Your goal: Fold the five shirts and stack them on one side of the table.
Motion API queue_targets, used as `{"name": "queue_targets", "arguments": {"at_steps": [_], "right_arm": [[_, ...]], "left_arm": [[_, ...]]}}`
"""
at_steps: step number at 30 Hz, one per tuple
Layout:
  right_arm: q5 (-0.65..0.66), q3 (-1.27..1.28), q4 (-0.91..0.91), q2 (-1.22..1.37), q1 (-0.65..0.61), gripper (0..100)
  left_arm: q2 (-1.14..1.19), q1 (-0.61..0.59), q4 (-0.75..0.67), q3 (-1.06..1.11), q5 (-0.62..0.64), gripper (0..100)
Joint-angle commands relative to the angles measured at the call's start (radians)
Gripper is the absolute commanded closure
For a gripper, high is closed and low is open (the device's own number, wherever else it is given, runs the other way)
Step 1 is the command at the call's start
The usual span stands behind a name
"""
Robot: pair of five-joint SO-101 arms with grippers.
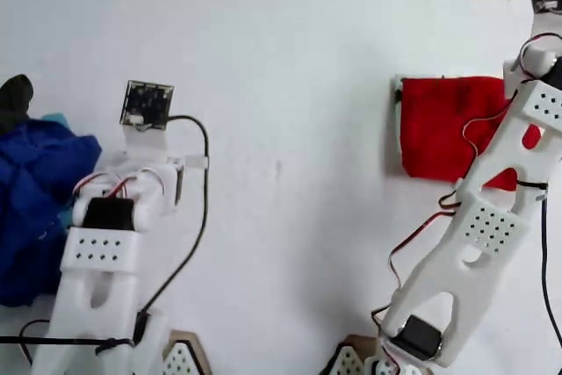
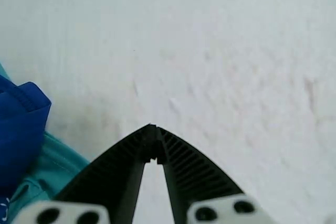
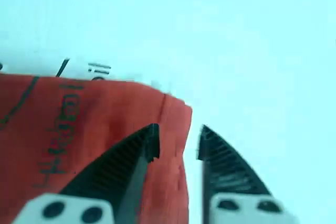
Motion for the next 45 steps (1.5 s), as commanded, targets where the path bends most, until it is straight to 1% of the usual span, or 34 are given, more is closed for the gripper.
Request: {"name": "queue_targets", "arguments": {"at_steps": [1, 3, 5, 10, 12, 14, 17, 21, 23, 26, 28, 32, 41, 42, 45], "right_arm": [[-0.009, 0.008, -0.133, 0.01, 0.005, 95.4], [-0.009, 0.008, -0.217, 0.07, 0.007, 92.6], [-0.008, 0.005, -0.263, 0.134, 0.004, 92.6], [-0.009, 0.0, -0.272, 0.255, 0.002, 92.5], [-0.009, 0.0, -0.314, 0.289, 0.002, 92.5], [-0.009, 0.0, -0.389, 0.312, 0.002, 92.5], [-0.009, 0.0, -0.495, 0.334, 0.002, 92.5], [-0.011, -0.011, -0.513, 0.318, 0.002, 92.4], [-0.044, -0.043, -0.469, 0.288, 0.01, 92.3], [-0.164, -0.118, -0.387, 0.237, 0.021, 92.1], [-0.218, -0.17, -0.312, 0.205, 0.022, 92.1], [-0.227, -0.25, -0.101, 0.151, 0.024, 92.1], [-0.227, -0.244, 0.308, 0.048, 0.047, 92.5], [-0.227, -0.241, 0.335, 0.048, 0.048, 92.5], [-0.226, -0.184, 0.331, 0.044, 0.09, 92.5]], "left_arm": [[-0.028, -0.011, -0.005, -0.005, -0.008, 97], [-0.028, -0.025, -0.005, -0.005, -0.008, 97], [-0.028, -0.061, -0.021, -0.005, -0.008, 97], [-0.028, -0.183, -0.049, -0.007, -0.008, 97], [-0.028, -0.215, -0.043, -0.005, -0.008, 97], [-0.028, -0.238, -0.04, -0.001, -0.011, 97], [-0.028, -0.262, -0.04, 0.001, -0.069, 97], [-0.028, -0.284, -0.04, -0.001, -0.089, 97], [-0.028, -0.288, -0.04, 0.001, -0.089, 97], [-0.028, -0.293, -0.04, 0.001, -0.089, 97], [-0.028, -0.293, -0.04, 0.001, -0.089, 97], [-0.028, -0.293, -0.044, 0.001, -0.091, 97], [-0.028, -0.293, -0.048, 0.001, -0.091, 97], [-0.028, -0.293, -0.048, 0.001, -0.091, 97], [-0.028, -0.293, -0.048, 0.001, -0.091, 97]]}}
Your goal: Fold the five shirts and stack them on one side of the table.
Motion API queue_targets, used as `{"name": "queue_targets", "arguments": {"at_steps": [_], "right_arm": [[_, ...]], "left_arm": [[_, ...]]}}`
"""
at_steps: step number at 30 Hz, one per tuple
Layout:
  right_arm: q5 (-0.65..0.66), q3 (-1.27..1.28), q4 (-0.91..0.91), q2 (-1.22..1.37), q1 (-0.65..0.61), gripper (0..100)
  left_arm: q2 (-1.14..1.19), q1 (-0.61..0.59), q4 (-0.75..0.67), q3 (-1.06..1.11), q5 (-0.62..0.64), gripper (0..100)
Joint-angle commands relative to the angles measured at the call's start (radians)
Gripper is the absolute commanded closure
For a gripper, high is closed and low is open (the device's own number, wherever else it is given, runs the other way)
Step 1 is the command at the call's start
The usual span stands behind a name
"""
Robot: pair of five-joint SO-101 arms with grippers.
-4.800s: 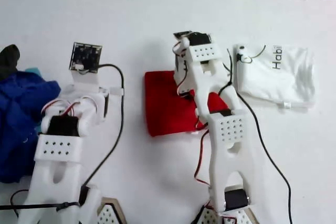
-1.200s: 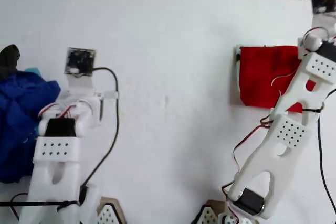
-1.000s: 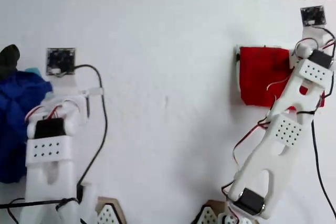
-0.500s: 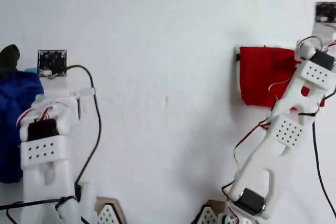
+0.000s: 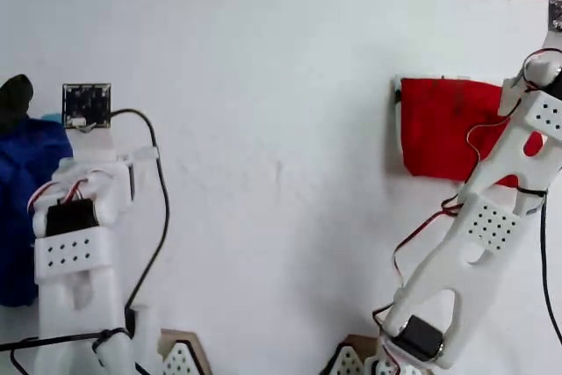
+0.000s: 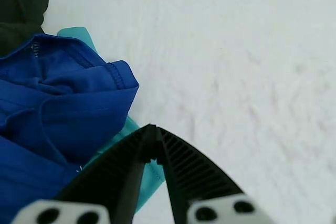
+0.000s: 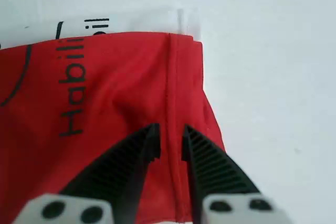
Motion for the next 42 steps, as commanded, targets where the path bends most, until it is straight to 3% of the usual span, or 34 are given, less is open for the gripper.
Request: {"name": "queue_targets", "arguments": {"at_steps": [1, 6, 17, 28, 34, 38, 42], "right_arm": [[-0.008, 0.04, 0.028, -0.085, 0.054, 92.6], [0.078, 0.199, 0.019, -0.079, 0.085, 92.6], [0.087, 0.437, -0.173, -0.079, 0.088, 92.6], [0.074, 0.181, 0.031, -0.229, 0.081, 92.6], [0.028, 0.218, 0.03, -0.417, 0.102, 92.6], [0.032, 0.376, 0.03, -0.588, 0.071, 92.6], [0.037, 0.632, 0.03, -0.805, 0.013, 92.3]], "left_arm": [[-0.028, -0.011, -0.018, -0.005, -0.008, 97], [-0.028, -0.011, -0.018, -0.005, -0.008, 97], [-0.028, -0.012, 0.003, -0.005, -0.008, 97], [-0.029, -0.034, 0.041, -0.021, -0.008, 97], [-0.028, -0.206, 0.206, -0.159, -0.015, 97], [-0.02, -0.379, 0.276, -0.246, -0.169, 96], [-0.02, -0.531, 0.302, -0.282, -0.284, 83]]}}
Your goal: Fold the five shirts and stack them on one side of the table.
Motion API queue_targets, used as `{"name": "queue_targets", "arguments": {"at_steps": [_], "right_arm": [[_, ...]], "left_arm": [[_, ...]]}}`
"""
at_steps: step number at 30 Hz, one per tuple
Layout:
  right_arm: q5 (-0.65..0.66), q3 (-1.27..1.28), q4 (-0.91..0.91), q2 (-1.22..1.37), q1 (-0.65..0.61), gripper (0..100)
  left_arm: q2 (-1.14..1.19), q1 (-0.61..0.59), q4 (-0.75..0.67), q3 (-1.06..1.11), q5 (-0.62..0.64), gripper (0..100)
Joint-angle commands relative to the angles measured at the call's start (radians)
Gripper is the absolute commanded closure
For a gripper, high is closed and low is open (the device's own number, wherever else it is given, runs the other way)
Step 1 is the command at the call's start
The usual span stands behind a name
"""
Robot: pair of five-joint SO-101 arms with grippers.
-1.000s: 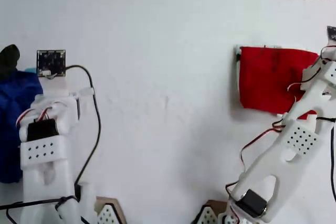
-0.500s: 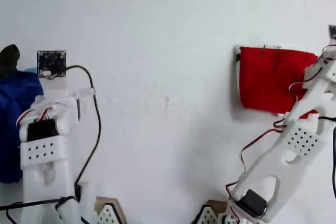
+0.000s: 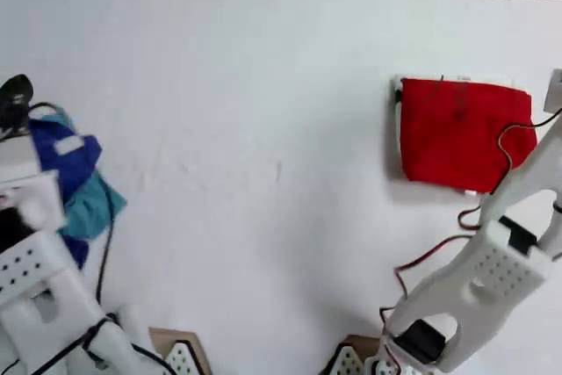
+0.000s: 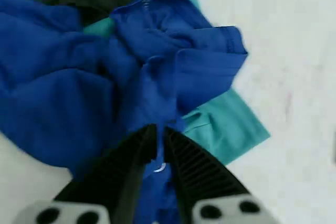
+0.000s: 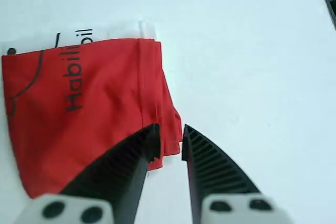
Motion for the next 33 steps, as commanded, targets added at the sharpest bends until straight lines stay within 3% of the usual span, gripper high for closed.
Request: {"name": "queue_targets", "arguments": {"at_steps": [1, 8, 17, 21, 29, 31, 33], "right_arm": [[0.015, 0.224, 0.025, -0.266, -0.065, 92.3], [0.147, 0.75, 0.024, -0.69, -0.202, 92.5], [0.273, 1.185, 0.022, -1.13, -0.24, 92.5], [0.279, 1.306, 0.022, -1.231, -0.24, 92.5], [0.272, 1.412, 0.022, -1.279, -0.234, 92.5], [0.27, 1.438, 0.022, -1.279, -0.232, 92.5], [0.27, 1.476, 0.022, -1.279, -0.232, 92.5]], "left_arm": [[-0.015, -0.13, 0.011, -0.053, -0.1, 80], [-0.015, -0.189, 0.005, 0.041, -0.273, 78], [0.095, -0.187, -0.161, 0.14, -0.304, 78], [0.338, -0.189, -0.19, 0.028, -0.302, 78], [0.801, -0.186, -0.083, -0.303, -0.304, 79], [0.853, -0.183, -0.038, -0.374, -0.302, 84], [0.872, -0.158, 0.018, -0.443, -0.296, 97]]}}
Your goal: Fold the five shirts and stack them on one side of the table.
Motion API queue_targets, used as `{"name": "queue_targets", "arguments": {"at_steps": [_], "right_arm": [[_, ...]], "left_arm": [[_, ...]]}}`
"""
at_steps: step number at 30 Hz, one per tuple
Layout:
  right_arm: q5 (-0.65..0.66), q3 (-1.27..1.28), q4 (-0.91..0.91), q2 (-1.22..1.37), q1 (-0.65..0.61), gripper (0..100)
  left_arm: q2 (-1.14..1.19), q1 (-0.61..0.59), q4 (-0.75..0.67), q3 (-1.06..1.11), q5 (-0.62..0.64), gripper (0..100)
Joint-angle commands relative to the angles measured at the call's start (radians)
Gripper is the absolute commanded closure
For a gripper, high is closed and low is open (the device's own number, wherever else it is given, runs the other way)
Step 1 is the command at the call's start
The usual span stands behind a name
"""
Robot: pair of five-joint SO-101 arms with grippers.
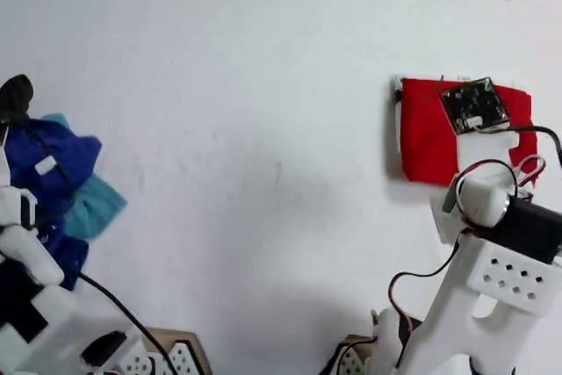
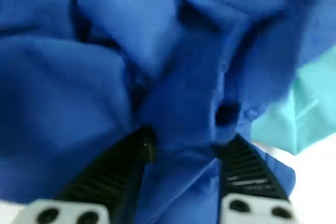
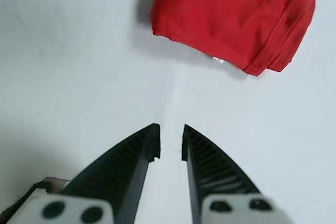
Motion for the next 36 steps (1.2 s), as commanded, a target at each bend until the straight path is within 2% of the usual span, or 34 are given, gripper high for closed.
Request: {"name": "queue_targets", "arguments": {"at_steps": [1, 2, 6, 12, 16, 22, 27, 31, 36], "right_arm": [[0.002, 0.044, 0.022, -0.025, -0.002, 92.5], [0.0, 0.064, 0.022, -0.024, -0.007, 92.5], [-0.035, 0.137, 0.012, -0.019, -0.018, 92.5], [-0.189, 0.221, -0.051, -0.025, -0.079, 92.5], [-0.235, 0.264, -0.133, -0.025, -0.116, 92.5], [-0.242, 0.358, -0.246, -0.018, -0.128, 92.5], [-0.238, 0.413, -0.266, -0.024, -0.124, 92.3], [-0.238, 0.419, -0.268, -0.024, -0.13, 92.3], [-0.238, 0.419, -0.291, -0.022, -0.133, 92.2]], "left_arm": [[0.02, 0.034, 0.1, -0.151, 0.0, 99], [0.012, 0.052, 0.143, -0.182, 0.0, 96], [-0.046, 0.144, 0.29, -0.317, 0.008, 97], [-0.18, 0.361, 0.457, -0.538, 0.126, 97], [-0.258, 0.537, 0.519, -0.664, 0.229, 97], [-0.339, 0.787, 0.549, -0.822, 0.298, 97], [-0.347, 0.977, 0.54, -0.883, 0.344, 97], [-0.345, 1.071, 0.539, -0.915, 0.345, 97], [-0.344, 1.108, 0.474, -0.874, 0.345, 97]]}}
